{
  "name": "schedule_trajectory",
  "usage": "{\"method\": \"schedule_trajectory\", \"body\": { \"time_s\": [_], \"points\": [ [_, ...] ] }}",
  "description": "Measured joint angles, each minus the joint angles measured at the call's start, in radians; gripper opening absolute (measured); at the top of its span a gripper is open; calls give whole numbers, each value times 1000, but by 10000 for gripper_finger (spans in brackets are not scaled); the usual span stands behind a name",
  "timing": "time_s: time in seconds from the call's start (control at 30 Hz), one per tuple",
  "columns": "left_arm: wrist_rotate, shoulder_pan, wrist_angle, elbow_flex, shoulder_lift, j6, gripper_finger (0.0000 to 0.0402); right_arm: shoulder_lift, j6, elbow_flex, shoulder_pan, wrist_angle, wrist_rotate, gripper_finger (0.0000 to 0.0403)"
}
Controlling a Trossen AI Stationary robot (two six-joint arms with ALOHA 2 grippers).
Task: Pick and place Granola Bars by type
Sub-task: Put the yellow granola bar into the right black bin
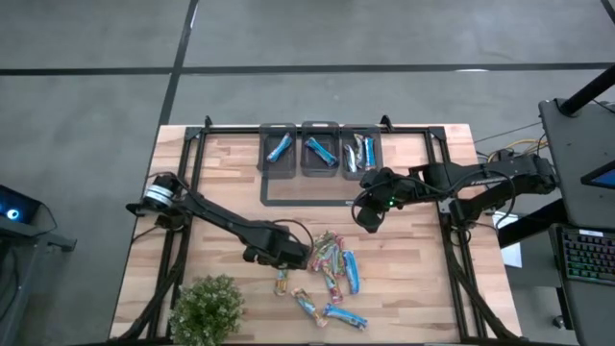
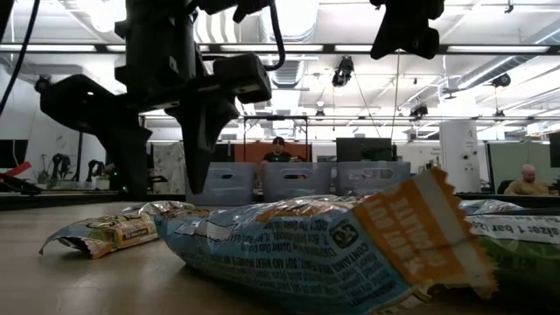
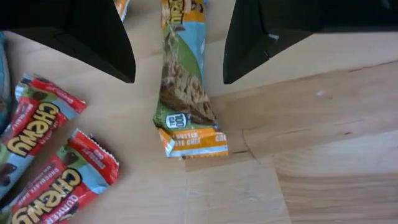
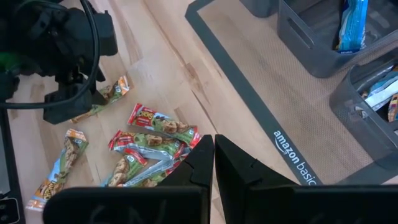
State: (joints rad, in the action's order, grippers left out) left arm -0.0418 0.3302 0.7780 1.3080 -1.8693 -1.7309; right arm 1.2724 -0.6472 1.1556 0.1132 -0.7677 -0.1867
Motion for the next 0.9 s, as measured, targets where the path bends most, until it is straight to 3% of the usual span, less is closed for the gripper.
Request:
{"method": "schedule_trajectory", "body": {
  "time_s": [0.9],
  "points": [
    [-22,0,8,8,-64,-1,216,0,4,0,-5,-5,-26,8]
  ]
}}
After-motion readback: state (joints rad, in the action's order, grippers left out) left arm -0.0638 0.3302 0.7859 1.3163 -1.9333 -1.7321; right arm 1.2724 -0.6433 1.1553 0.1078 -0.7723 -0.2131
